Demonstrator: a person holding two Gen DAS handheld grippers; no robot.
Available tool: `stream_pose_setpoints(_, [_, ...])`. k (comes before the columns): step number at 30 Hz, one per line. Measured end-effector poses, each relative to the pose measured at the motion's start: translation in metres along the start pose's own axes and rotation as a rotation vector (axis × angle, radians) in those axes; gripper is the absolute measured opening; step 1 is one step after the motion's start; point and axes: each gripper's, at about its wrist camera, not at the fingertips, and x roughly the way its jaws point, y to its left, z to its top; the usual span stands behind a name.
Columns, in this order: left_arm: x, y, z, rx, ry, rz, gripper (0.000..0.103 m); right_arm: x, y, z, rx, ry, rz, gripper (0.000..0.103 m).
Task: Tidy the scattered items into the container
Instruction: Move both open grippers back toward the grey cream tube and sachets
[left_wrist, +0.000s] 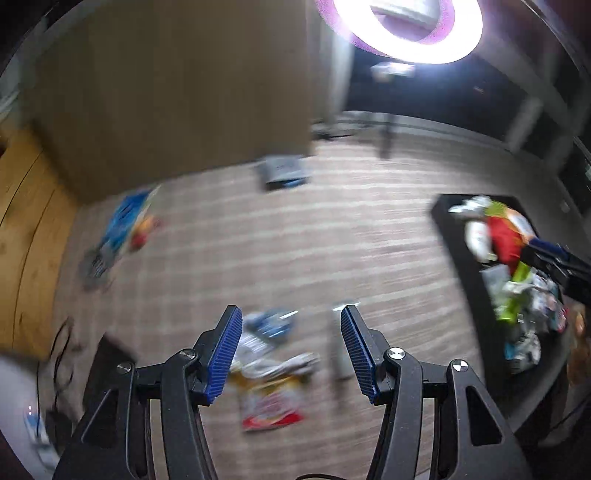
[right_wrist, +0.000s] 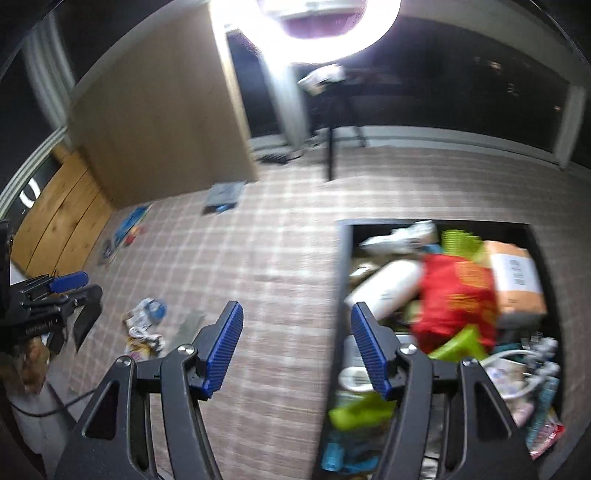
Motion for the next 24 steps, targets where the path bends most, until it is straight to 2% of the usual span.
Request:
stream_pose_setpoints(4, [0.011, 0.039, -0.026, -0.103, 0.026, -0.003, 0.053, 0.028, 0.041, -0.003, -0.056, 0.060, 0.024, 0.060])
stream_pose_setpoints(8, [0.028, 0.043, -0.042, -0.085, 0.047, -0.031, 0.052, 0.057, 0.077, -0.015, -0.087, 0.135, 0.040, 0.060])
stream_pose_setpoints(12, [0.046, 0.024, -0.051, 0.053, 0.052, -0.049, 0.051, 0.084, 0.101, -0.030, -0.103, 0.206, 0.059, 0.060])
stream_pose_setpoints(16, [0.060, 0.007, -0.052, 0.196, 0.067, -0.074, 0.041, 0.104, 0.120, -0.042, -0.096, 0.249, 0.062, 0.059])
stream_pose_setpoints(20, [0.075, -0.007, -0.050, 0.333, 0.096, -0.099, 0.041, 0.118, 0.131, -0.050, -0.084, 0.271, 0.044, 0.058])
stream_pose_setpoints(24, [0.089, -0.021, -0.053, 0.480, 0.133, -0.108, 0.041, 0.129, 0.136, -0.054, -0.062, 0.287, 0.017, 0.052])
